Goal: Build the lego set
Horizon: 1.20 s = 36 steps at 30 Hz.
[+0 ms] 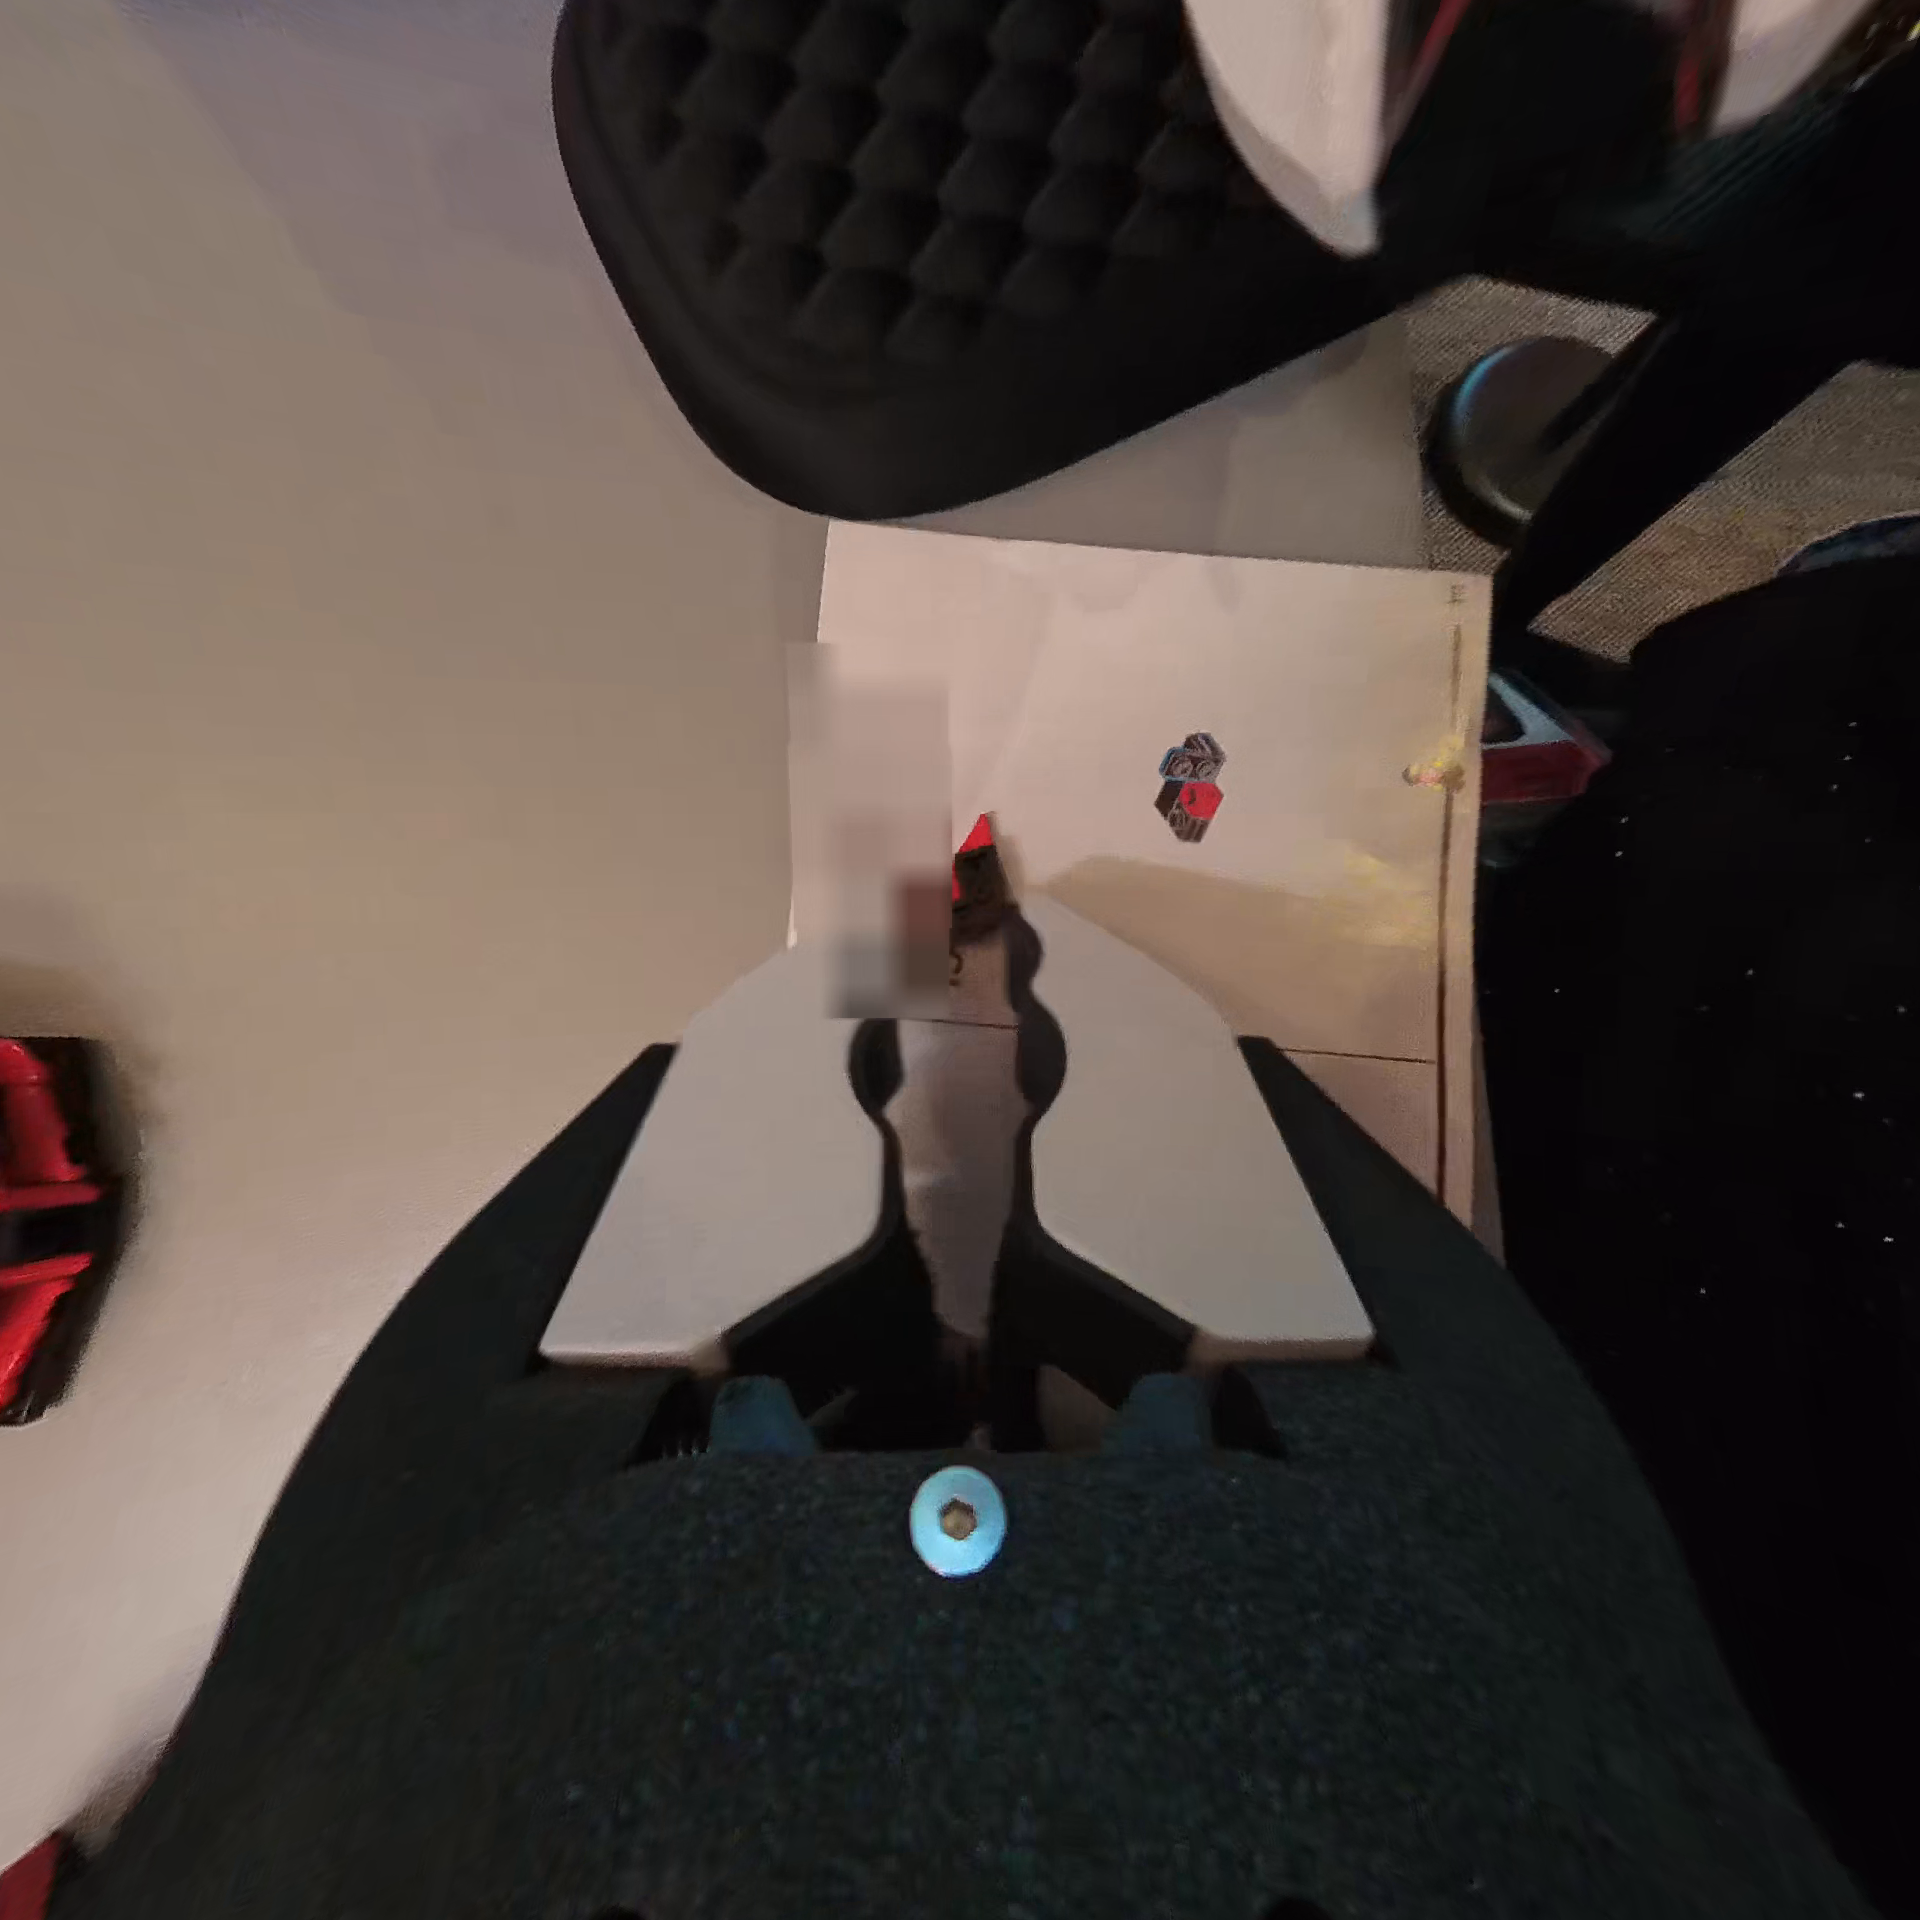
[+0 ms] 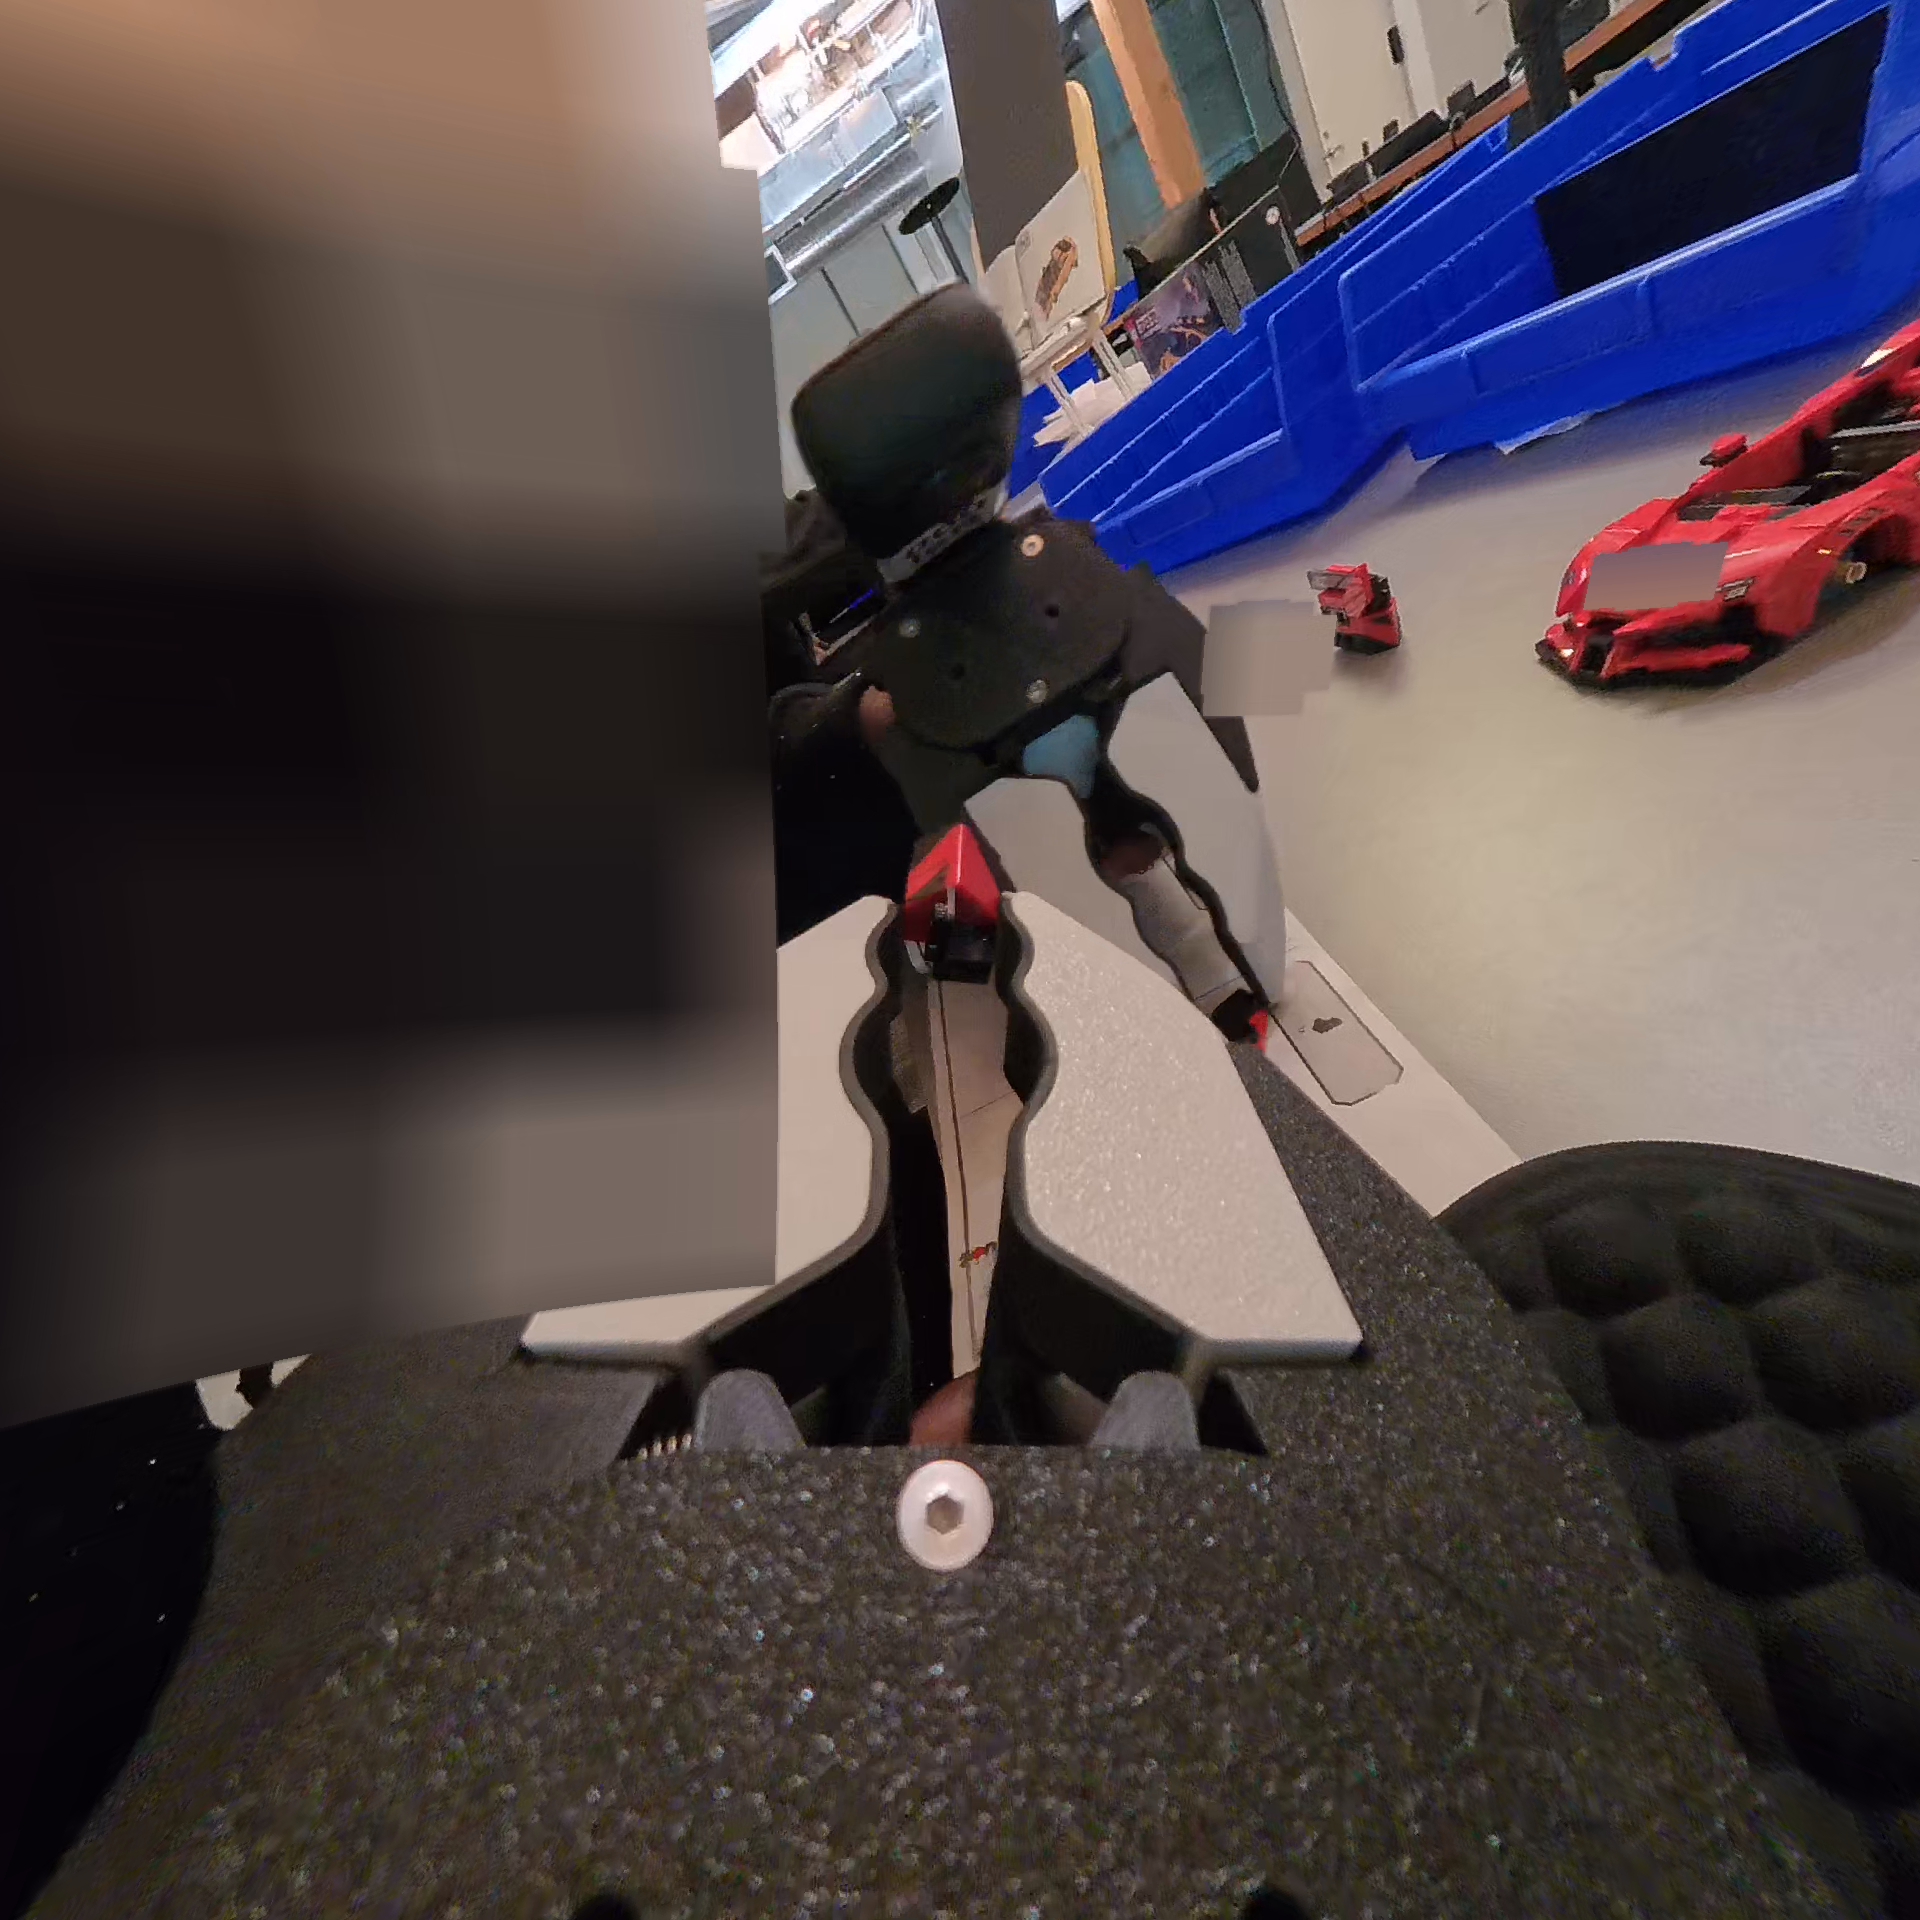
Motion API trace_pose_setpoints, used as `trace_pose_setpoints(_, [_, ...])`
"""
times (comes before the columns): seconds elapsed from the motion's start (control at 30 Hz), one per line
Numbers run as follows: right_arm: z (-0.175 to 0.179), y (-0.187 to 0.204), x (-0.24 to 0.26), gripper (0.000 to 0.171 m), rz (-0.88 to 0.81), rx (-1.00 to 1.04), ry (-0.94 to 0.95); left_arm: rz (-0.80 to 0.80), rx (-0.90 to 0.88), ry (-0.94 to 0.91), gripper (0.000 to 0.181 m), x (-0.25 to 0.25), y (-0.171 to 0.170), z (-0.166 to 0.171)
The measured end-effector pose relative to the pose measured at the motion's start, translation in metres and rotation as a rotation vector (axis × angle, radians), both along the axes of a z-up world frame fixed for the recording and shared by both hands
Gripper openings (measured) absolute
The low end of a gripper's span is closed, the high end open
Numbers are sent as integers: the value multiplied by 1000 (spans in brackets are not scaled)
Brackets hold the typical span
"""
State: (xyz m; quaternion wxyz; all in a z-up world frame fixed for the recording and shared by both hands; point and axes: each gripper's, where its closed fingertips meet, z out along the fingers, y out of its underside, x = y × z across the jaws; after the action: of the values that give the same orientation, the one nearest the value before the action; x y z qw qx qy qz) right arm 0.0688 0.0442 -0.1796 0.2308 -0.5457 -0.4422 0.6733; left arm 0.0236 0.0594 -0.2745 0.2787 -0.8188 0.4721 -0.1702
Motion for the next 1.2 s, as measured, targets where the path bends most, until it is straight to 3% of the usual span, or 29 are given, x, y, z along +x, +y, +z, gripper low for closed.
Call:
trace_pose_setpoints(0.33, [2, 0, 2, 17, -1, -6, 20, 190, 10, 71, 20, -36, 63, 3])
trace_pose_setpoints(0.43, [5, 1, 4, 17, 2, -23, 38, 210, 27, -7, 34, -36, 46, 23])
trace_pose_setpoints(0.6, [5, 1, 4, 17, 7, -33, 41, 52, 60, -128, 65, 7, -37, 41])
trace_pose_setpoints(0.7, [4, 1, 3, 17, 2, -23, 36, -41, 157, 8, 58, 18, -59, 15])
trace_pose_setpoints(0.73, [4, 1, 3, 17, -2, -19, 35, -44, 154, 34, 47, 17, -60, 7])
trace_pose_setpoints(0.8, [4, 2, 3, 17, -9, -17, 34, -38, 64, -21, 22, 20, -65, 0])
trace_pose_setpoints(0.97, [5, 2, 3, 17, -9, -22, 39, 37, -33, -161, 4, 16, -60, 0])
trace_pose_setpoints(1.03, [5, 2, 4, 17, -6, -24, 42, 32, -55, -177, 14, 16, -62, 1])
trace_pose_setpoints(1.1, [6, 3, 4, 17, -4, -35, 47, 53, -29, -176, 51, 16, -58, 4])
trace_pose_setpoints(1.2, [7, 4, 5, 17, -5, -45, 58, 53, 28, -184, 58, 20, -52, 14])
